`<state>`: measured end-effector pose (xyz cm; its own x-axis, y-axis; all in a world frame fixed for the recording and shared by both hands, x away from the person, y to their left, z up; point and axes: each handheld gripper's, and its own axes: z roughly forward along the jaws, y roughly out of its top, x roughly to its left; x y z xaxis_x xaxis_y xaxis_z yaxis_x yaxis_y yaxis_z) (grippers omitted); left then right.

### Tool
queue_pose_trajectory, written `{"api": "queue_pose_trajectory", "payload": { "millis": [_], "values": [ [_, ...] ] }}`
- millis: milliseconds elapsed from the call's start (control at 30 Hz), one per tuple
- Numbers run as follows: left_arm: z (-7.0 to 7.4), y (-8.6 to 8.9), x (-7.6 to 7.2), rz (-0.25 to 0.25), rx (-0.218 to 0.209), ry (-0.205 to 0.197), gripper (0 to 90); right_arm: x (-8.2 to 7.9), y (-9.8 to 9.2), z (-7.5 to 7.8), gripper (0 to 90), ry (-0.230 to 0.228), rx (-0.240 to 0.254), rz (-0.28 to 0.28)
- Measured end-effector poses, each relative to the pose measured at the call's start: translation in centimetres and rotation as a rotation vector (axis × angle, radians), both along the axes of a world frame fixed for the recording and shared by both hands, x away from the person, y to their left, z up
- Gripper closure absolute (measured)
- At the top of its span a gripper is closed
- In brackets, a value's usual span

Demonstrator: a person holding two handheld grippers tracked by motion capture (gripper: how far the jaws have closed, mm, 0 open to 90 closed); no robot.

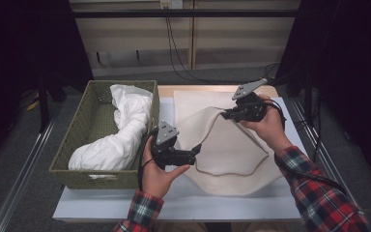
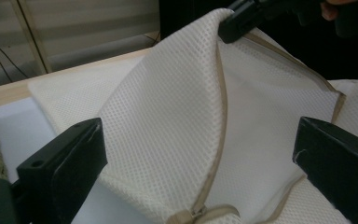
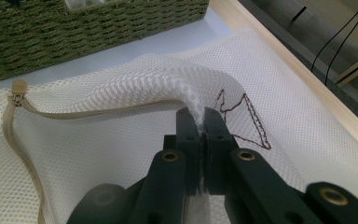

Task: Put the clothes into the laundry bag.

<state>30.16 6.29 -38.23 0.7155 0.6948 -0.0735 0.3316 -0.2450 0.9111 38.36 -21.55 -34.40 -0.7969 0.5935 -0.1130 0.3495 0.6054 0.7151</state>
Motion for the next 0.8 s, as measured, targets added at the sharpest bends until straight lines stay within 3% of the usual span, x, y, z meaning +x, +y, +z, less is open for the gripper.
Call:
{"api": "queue_pose_trajectory", "payload": {
  "millis": [333,567,800],
  "values": [
    [1.6,0.6,2.3,0.034,0.018,0.011,2.1,-0.1,-0.1,0.0,87.9,-0.005,-0.010,0.003],
    [2.8,2.1,4.4,0.086,0.052,0.020,2.1,-0.1,-0.2,-0.1,87.9,0.000,-0.006,0.012],
    [3.2,3.6,5.7,0.124,0.077,0.032,2.2,-0.1,-0.4,0.0,88.0,-0.001,-0.002,0.019]
  ]
}}
